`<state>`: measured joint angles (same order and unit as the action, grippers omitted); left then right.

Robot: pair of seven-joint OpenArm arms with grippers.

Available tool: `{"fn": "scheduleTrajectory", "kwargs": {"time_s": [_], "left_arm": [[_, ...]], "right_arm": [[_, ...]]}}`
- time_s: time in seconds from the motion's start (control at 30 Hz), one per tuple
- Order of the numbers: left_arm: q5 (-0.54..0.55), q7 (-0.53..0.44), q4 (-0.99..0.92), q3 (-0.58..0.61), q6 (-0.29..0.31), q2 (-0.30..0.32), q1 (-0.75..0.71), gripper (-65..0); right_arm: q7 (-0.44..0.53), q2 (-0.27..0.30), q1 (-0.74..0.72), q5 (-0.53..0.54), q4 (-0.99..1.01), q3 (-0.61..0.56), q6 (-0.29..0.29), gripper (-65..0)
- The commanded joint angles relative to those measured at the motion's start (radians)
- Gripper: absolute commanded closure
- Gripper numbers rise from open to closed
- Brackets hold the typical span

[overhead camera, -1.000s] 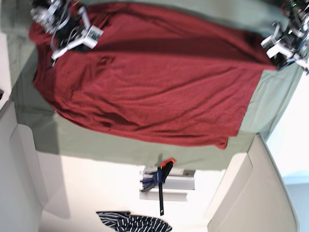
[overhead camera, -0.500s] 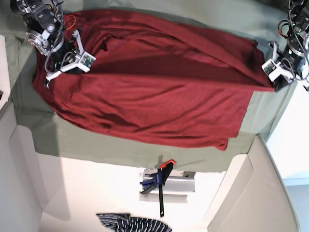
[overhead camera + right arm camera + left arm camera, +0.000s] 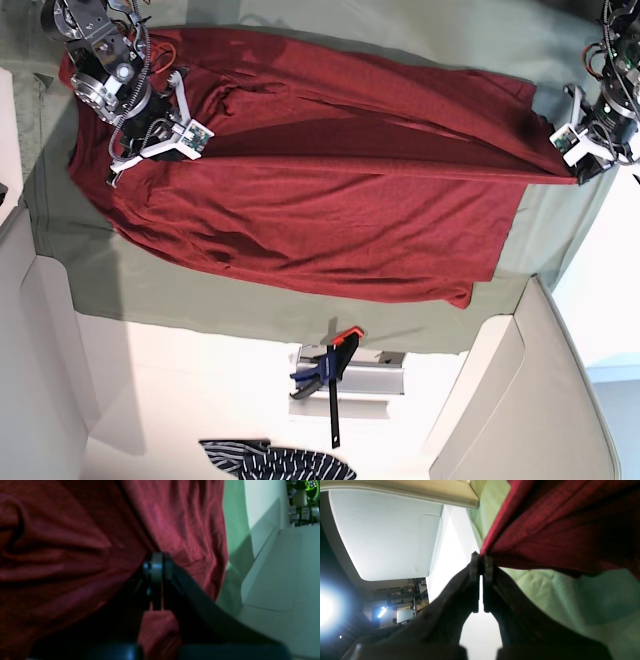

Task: Fold the T-shirt properly
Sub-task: 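Pull the gripped shoulder edge taut between both grippers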

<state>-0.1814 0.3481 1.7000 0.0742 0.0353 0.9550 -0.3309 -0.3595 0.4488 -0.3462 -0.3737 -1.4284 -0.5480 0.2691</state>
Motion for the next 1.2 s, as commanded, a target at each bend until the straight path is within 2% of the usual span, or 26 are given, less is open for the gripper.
{"fn": "scheduleTrajectory", "kwargs": {"time_s": [0.0, 0.57, 0.77, 0.97, 1.17], "left_arm": [[-0.013, 0.003, 0.001, -0.014, -0.019, 0.023, 0.015, 0.0], [-0.019, 0.005, 0.0, -0.014, -0.019, 0.023, 0.015, 0.0], [-0.021, 0.026, 0.004, -0.014, -0.022, 0.023, 0.015, 0.0], [-0.021, 0.071, 0.027, -0.014, -0.021, 0.023, 0.011, 0.0], [-0.021, 0.071, 0.069, -0.014, 0.044, 0.023, 0.009, 0.0]], "right_arm": [[-0.003, 0.013, -0.024, -0.011, -0.012, 0.011, -0.018, 0.0], [-0.057, 0.019, -0.022, -0.011, -0.013, 0.011, -0.017, 0.0], [-0.164, 0.028, -0.017, -0.011, -0.069, 0.011, 0.054, 0.0], [-0.212, 0.121, 0.06, -0.011, -0.218, 0.011, 0.06, 0.0], [-0.222, 0.215, 0.156, -0.013, -0.265, 0.012, 0.068, 0.0]]}}
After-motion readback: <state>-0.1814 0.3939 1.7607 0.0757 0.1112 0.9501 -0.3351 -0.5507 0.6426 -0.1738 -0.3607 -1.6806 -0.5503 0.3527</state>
